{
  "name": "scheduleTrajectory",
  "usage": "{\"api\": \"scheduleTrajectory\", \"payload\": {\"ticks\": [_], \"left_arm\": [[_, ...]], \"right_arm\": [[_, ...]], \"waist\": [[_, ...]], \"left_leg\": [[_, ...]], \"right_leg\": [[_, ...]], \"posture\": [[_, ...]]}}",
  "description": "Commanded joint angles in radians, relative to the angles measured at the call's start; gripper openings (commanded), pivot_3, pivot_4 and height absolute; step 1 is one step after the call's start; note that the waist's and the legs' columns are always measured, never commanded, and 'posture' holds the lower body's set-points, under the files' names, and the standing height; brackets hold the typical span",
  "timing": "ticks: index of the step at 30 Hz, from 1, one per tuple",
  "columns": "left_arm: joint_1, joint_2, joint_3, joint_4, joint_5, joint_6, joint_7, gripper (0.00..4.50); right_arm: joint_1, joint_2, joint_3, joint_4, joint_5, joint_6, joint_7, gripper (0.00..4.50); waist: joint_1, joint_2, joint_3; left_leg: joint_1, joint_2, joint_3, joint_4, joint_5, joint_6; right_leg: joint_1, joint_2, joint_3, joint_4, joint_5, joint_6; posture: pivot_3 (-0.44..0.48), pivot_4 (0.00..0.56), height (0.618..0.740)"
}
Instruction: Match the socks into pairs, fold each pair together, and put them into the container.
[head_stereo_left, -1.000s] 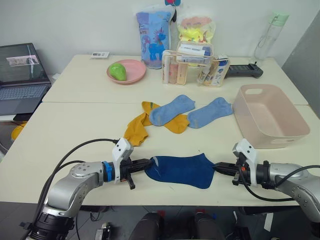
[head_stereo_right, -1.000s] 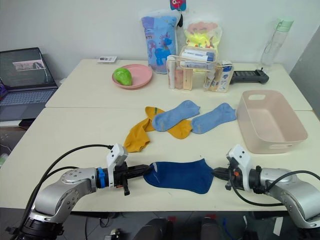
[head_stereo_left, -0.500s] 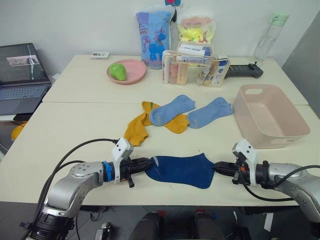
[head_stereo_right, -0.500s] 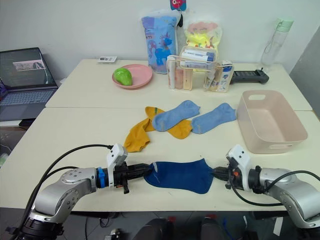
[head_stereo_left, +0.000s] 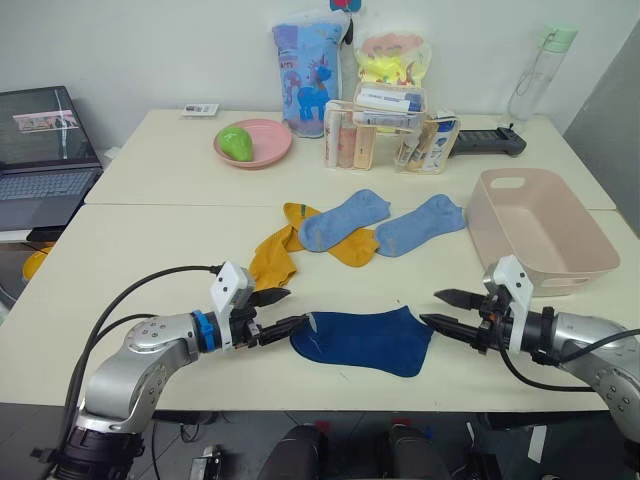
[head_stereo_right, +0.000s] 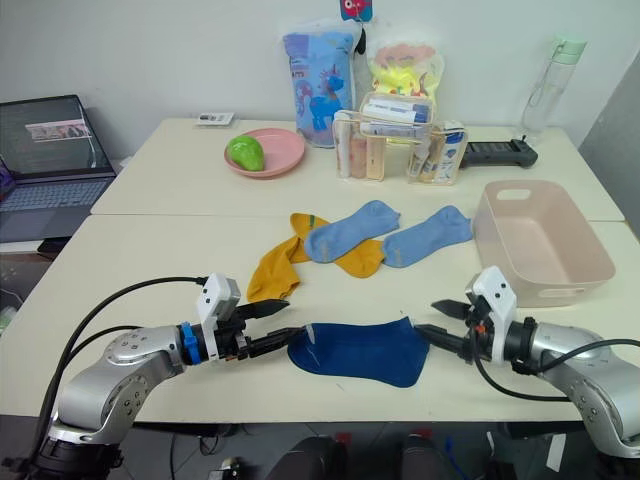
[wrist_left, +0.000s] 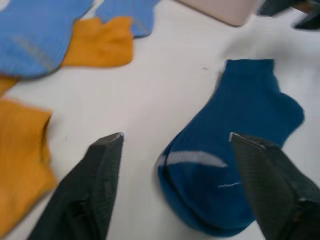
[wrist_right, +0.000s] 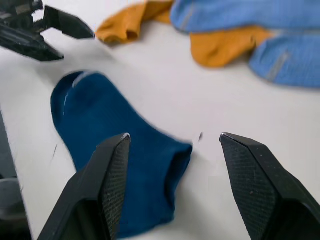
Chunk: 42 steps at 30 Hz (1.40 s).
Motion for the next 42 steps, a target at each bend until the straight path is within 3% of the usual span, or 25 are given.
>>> {"api": "scheduleTrajectory", "payload": {"ticks": [1,7,8,13,19,25,34,42], "left_arm": [[-0.013,-0.006,-0.082,-0.005,0.061,-0.098,-0.052,2.11],[-0.063,-0.002,-0.207,0.101,0.206,-0.234,-0.102,0.18],[-0.066,-0.004,-0.220,0.117,0.225,-0.253,-0.105,0.01],[-0.061,-0.008,-0.239,0.216,0.305,-0.329,-0.085,0.01],[-0.036,0.014,-0.197,0.231,0.280,-0.314,-0.099,0.01],[-0.032,-0.002,-0.153,0.159,0.177,-0.280,-0.124,0.01],[-0.027,0.050,-0.210,0.209,0.291,-0.352,-0.161,0.01],[-0.044,0.062,-0.207,0.252,0.324,-0.370,-0.163,0.01]], "right_arm": [[-0.027,-0.005,0.100,0.004,-0.092,-0.103,0.036,2.16],[-0.042,-0.025,0.297,0.091,-0.319,-0.262,0.064,0.03],[-0.039,-0.025,0.317,0.107,-0.346,-0.282,0.066,0.00],[0.010,-0.028,0.343,0.190,-0.432,-0.356,0.061,0.00],[0.079,-0.058,0.279,0.155,-0.403,-0.376,0.098,0.00],[0.060,0.003,0.159,0.011,-0.197,-0.283,0.098,0.00],[0.063,-0.051,0.303,0.023,-0.320,-0.277,0.133,0.00],[0.121,-0.144,0.296,0.065,-0.381,-0.305,0.173,0.00]], "waist": [[0.000,0.000,0.000],[-0.001,0.000,0.000],[-0.001,0.000,0.000],[0.000,0.000,0.000],[0.000,0.000,0.000],[-0.002,0.000,0.000],[0.000,0.000,0.000],[0.000,0.000,-0.001]], "left_leg": [[0.000,0.000,0.000,0.000,0.000,-0.001],[0.000,0.000,0.000,0.000,0.001,-0.002],[0.000,0.000,0.000,0.000,0.001,-0.002],[0.000,0.000,0.000,0.000,0.001,-0.002],[0.001,0.000,0.000,0.000,0.001,-0.002],[0.002,0.000,0.000,0.000,0.000,0.000],[0.001,0.000,0.000,0.000,0.000,-0.001],[0.002,0.000,0.000,0.000,0.000,0.001]], "right_leg": [[0.000,0.000,0.000,0.000,0.000,0.000],[0.000,0.000,0.000,0.000,0.000,0.000],[0.000,0.000,0.000,0.000,0.000,0.000],[0.000,0.000,0.000,0.000,0.000,0.000],[0.001,0.000,0.000,0.000,0.000,0.000],[0.000,0.000,0.000,0.001,0.000,0.000],[0.000,0.000,0.000,0.000,0.000,0.000],[0.001,0.000,0.000,0.001,0.000,0.000]], "posture": [[0.000,0.150,0.740],[0.000,0.150,0.740],[0.000,0.150,0.740],[0.000,0.150,0.740],[0.000,0.150,0.740],[0.000,0.150,0.740],[0.000,0.150,0.740],[0.000,0.150,0.740]]}}
